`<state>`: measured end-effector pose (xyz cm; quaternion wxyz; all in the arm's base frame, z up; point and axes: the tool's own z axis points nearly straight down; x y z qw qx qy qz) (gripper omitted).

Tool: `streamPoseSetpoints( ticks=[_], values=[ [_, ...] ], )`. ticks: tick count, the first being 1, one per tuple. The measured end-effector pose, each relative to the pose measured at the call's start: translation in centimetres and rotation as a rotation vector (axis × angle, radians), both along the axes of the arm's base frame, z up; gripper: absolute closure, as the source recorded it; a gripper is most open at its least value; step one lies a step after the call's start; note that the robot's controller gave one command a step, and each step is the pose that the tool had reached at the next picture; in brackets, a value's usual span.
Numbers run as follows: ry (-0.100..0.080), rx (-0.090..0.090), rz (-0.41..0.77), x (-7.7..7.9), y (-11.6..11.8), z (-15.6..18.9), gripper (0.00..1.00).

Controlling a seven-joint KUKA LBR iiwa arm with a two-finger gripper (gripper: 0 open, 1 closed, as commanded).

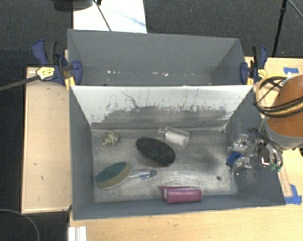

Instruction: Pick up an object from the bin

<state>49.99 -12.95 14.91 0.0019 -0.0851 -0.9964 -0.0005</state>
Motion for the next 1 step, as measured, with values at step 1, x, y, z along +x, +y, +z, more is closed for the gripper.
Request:
streamPoseSetpoints(
  ticks=[1],
  values=[
    [-0.015, -0.003, 0.008, 0.65, 0.13, 8.55, 1.0]
  ],
)
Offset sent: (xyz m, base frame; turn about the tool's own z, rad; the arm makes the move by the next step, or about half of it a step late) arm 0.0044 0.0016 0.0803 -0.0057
